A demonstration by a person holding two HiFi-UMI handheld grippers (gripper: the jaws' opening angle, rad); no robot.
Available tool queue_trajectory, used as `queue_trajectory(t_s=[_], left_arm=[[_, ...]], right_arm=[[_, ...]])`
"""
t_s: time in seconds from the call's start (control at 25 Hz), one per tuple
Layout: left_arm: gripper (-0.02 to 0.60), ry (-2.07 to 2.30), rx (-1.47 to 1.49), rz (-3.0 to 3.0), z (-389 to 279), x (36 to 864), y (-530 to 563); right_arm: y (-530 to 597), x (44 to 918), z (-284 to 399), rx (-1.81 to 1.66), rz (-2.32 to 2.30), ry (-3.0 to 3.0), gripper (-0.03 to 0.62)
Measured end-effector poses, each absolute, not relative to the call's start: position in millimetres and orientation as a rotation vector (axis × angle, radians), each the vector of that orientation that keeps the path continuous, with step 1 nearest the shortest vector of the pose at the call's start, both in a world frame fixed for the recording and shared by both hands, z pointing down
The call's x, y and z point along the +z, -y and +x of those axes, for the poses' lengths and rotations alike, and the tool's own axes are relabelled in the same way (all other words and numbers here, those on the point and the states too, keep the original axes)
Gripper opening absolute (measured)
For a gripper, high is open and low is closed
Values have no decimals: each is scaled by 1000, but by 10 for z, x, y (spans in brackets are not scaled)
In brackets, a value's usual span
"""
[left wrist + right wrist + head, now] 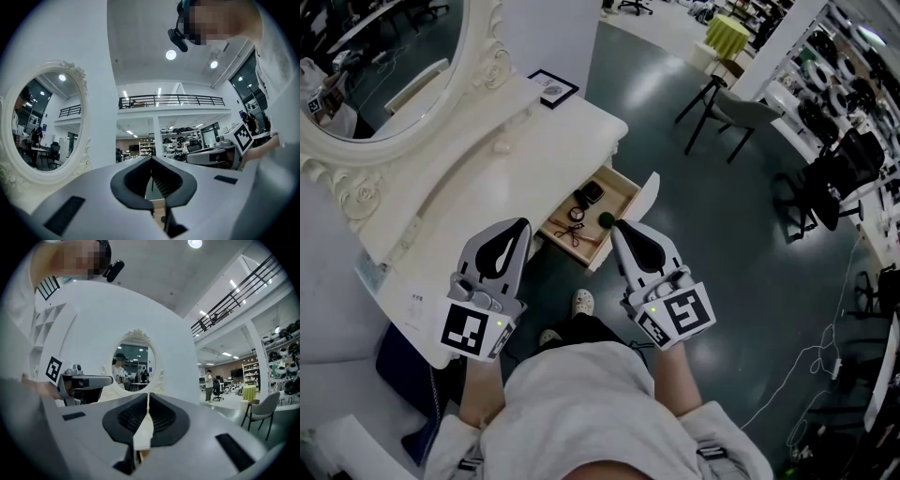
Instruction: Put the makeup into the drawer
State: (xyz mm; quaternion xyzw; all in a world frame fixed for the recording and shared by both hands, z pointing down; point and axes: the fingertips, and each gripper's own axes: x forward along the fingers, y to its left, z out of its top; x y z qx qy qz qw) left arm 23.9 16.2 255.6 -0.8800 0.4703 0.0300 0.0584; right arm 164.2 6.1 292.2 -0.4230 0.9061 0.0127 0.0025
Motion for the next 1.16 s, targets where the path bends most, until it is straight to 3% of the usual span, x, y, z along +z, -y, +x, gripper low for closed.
queue_trajectory(t_s=[1.16], left_arm=[[15, -1429, 118, -2664, 123, 2532, -280]], right_arm=[[-190, 2809, 1521, 71, -1315, -2819, 28]])
